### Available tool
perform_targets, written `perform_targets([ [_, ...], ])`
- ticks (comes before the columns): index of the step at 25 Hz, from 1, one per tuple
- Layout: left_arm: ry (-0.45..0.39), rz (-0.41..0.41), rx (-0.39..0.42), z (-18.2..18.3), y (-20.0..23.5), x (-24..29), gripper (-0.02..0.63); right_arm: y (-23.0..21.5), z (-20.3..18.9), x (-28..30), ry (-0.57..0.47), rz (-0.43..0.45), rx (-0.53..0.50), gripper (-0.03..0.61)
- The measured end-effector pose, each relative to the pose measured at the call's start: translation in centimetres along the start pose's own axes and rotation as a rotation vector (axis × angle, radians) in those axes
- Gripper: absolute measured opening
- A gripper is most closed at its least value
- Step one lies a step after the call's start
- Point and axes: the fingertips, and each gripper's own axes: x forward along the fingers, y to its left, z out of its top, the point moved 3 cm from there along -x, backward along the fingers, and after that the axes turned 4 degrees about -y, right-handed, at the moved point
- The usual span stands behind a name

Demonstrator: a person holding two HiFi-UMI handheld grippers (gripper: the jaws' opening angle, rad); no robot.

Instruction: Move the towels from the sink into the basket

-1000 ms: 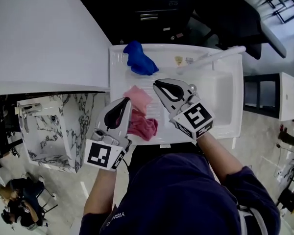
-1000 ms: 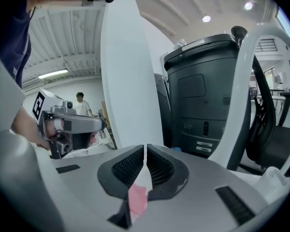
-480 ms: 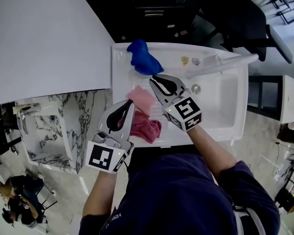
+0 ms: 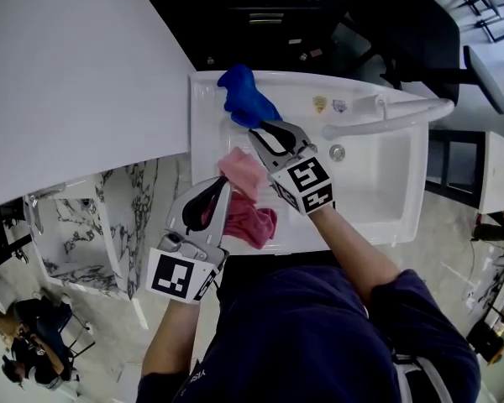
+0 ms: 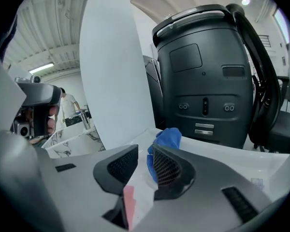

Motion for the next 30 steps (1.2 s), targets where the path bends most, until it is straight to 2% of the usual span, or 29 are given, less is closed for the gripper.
perform_targets([
  [11, 0.016, 0.001, -0.025, -1.1, 0.5, -0.1, 0.003, -1.5, -1.0, 2.4, 0.031, -0.039, -0.035, 0.155],
  [14, 0.017, 0.001, -0.032, -1.3, 0.5, 0.0, 0.003, -2.0, -1.5, 3.3, 0.048, -0.048, -0.059, 0.198],
  [30, 0.030, 0.016, -0.060, -2.0, 1.3, -0.2, 0.003, -3.7, -3.2, 7.0, 0.136, -0.083, -0.139, 0.293],
])
